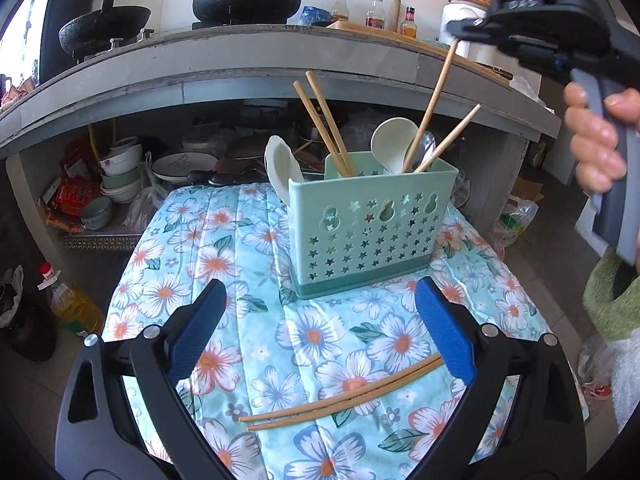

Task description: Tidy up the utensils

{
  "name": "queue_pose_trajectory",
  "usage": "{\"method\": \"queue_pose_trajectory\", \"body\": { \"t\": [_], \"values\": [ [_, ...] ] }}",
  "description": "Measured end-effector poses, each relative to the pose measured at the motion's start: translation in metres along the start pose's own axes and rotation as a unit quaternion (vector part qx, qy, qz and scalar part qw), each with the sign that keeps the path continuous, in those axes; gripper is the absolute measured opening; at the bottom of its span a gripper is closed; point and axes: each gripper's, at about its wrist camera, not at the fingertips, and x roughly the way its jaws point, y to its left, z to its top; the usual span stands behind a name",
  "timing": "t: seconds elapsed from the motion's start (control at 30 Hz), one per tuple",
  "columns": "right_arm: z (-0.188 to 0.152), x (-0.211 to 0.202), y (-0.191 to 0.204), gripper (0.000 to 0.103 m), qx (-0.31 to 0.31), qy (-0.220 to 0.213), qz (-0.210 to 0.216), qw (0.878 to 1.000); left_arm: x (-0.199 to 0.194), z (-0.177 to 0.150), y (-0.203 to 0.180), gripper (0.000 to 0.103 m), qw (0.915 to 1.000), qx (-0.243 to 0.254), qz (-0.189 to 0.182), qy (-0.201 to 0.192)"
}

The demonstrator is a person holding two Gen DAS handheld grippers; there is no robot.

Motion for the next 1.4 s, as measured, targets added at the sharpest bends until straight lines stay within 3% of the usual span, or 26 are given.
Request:
{"method": "queue_pose_trajectory", "body": {
  "t": [0.07,0.1,0.17,0.47,0.53,0.7,0.9,1.07,1.27,1.4],
  "values": [
    [-0.003,-0.003,0.0,0.012,0.003,0.0,0.008,1.0,0.0,0.0,-0.001,0.092,1.0,0.002,0.0,0.001],
    [-0.002,-0.007,-0.002,0.023,0.009,-0.004,0.009,1.0,-0.001,-0.001,-0.001,0.092,1.0,0.002,0.0,0.002],
    [0.001,-0.018,-0.009,0.031,0.024,-0.021,0.017,0.999,0.0,-0.001,-0.002,0.092,1.0,0.004,0.001,0.006],
    [0.004,-0.064,-0.038,0.037,0.079,-0.055,0.017,0.995,0.005,-0.002,0.001,0.092,0.9997,0.0,0.009,0.021],
    [-0.006,-0.071,-0.039,0.045,0.082,-0.048,0.015,0.995,0.007,-0.003,0.001,0.092,0.9996,0.0,0.011,0.025],
    [-0.051,-0.076,-0.041,0.058,0.089,0.021,0.014,0.996,0.013,-0.005,0.0,0.092,0.9989,0.011,0.025,0.039],
    [-0.12,-0.065,-0.048,0.058,0.114,0.127,-0.014,0.985,0.021,-0.009,0.002,0.092,0.9975,0.01,0.037,0.059],
    [-0.169,-0.056,-0.053,0.058,0.142,0.187,-0.025,0.972,0.026,-0.012,0.001,0.092,0.9964,0.018,0.049,0.067],
    [-0.216,-0.053,-0.052,0.058,0.149,0.233,-0.05,0.96,0.032,-0.014,-0.001,0.092,0.9951,0.031,0.059,0.073],
    [-0.23,-0.059,-0.05,0.058,0.147,0.242,-0.07,0.957,0.035,-0.017,-0.005,0.092,0.9948,0.041,0.057,0.073]
  ]
}}
